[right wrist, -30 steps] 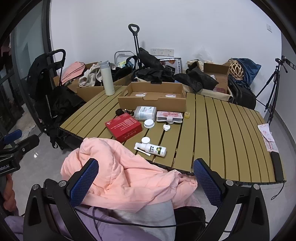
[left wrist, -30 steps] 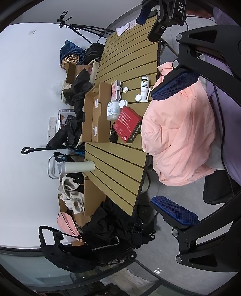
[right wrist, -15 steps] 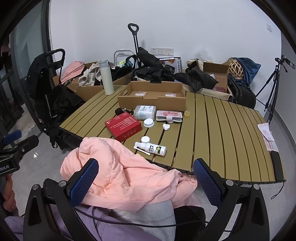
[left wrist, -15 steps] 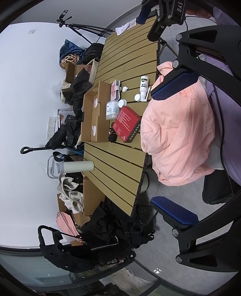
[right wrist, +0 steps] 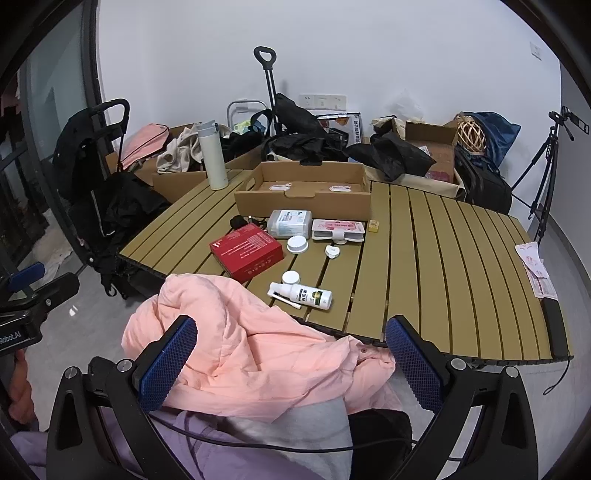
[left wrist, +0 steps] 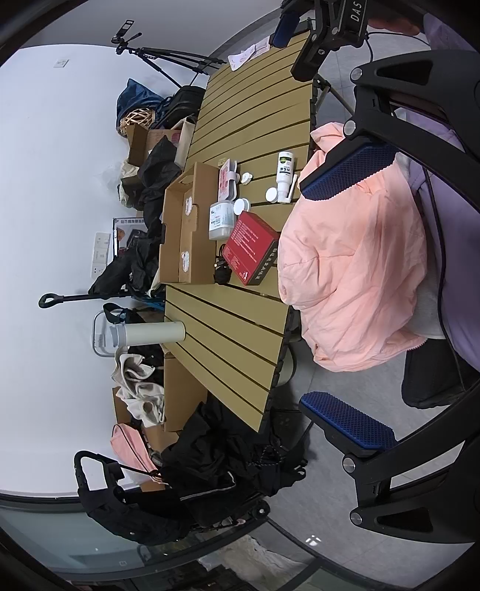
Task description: Organize objects
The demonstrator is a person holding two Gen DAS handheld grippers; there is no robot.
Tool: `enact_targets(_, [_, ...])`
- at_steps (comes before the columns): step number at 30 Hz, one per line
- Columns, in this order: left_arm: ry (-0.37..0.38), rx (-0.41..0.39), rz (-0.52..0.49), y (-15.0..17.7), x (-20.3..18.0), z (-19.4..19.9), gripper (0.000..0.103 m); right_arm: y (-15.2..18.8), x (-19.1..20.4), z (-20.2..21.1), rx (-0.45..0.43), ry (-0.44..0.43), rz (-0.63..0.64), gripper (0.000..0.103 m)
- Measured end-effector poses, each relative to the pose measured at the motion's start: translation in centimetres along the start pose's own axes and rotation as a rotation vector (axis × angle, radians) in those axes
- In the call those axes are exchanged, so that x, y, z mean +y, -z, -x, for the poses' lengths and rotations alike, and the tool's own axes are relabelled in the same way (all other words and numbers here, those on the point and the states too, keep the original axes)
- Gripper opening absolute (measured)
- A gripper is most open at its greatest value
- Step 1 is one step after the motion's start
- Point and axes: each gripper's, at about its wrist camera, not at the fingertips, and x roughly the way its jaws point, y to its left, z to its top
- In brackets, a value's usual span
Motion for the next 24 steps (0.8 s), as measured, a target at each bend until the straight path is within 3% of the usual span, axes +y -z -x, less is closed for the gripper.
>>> enact_targets(13, [0.012,0.037,-0.015,-0.7,0.2,-2.3,0.103,-0.1,-0.8,-1.5,0.014,-0.014,-0.004,0.103])
enact_targets(21, [0.073,0.115,-0.018,-3.6,1.0,-9.5,0.103,-2.6,-4.6,-5.6,-0.080,-0.064,-0.048,0.103])
enact_targets(22, [0.077,0.125,-0.026,-3.9,0.8,-10.5,0.103,-2.8,-5.0,-6.7,-0.078,-0.080,-0.046,0.103])
enact_targets(24, [0.089,0.150,-0.045,-4.3,0.0,-12.6,0.103,-3.2,-5.3,-9.7,0.009,-0.090,-0.027,0.103])
